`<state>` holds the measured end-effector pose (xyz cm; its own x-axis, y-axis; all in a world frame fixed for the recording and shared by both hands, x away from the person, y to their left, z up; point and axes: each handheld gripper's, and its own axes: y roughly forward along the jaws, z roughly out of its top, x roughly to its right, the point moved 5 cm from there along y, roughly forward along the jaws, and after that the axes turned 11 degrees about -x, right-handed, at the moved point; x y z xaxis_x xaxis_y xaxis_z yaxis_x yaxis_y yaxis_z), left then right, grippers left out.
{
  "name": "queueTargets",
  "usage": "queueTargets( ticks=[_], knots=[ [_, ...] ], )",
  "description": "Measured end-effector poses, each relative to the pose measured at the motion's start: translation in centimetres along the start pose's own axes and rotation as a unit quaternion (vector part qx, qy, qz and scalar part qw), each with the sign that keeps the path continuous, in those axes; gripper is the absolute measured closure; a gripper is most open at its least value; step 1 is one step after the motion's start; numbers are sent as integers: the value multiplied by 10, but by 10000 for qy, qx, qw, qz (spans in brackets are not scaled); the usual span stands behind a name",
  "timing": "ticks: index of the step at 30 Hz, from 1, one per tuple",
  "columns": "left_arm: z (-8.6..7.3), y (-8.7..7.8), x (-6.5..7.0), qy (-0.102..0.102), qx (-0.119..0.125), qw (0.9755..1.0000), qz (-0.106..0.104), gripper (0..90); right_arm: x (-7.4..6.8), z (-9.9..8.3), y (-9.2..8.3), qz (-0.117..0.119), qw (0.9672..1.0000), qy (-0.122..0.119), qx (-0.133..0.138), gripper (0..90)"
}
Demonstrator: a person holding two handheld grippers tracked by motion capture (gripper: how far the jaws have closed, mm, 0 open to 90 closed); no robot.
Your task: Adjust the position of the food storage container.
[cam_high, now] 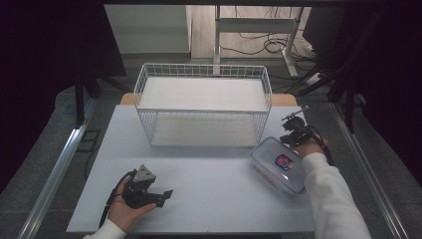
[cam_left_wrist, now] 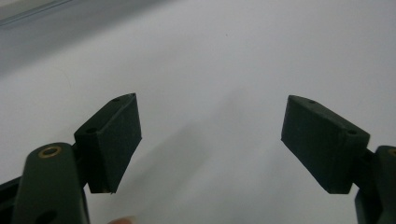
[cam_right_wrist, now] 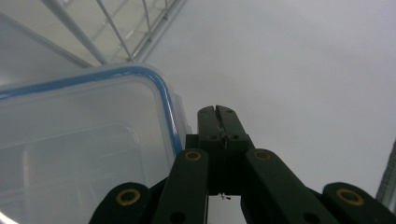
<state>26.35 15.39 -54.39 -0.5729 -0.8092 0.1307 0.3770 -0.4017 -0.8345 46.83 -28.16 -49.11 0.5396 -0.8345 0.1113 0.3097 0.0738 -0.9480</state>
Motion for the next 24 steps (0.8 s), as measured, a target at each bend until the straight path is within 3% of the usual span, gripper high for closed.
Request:
queueTargets(
  ticks=[2, 4, 13, 19, 24],
  knots=[
    [0, 0, 0, -11, 10, 10000, 7, 197, -2, -1, 0, 98, 9999, 52, 42, 892],
    [0, 0, 0, 10, 1, 10000, -4, 198, -8, -1, 0, 107, 9999, -56, 42, 892],
    [0, 1, 3, 63, -29, 10000, -2, 197, -55, -9, -2, 282, 9980, -541, 163, 892],
    [0, 1, 5, 86, -22, 10000, -15, 197, -79, -10, -4, 512, 9945, -897, 190, 892],
    [0, 1, 4, 67, -32, 10000, -34, 198, -92, -12, -5, 621, 9917, -1111, 198, 892]
  ],
)
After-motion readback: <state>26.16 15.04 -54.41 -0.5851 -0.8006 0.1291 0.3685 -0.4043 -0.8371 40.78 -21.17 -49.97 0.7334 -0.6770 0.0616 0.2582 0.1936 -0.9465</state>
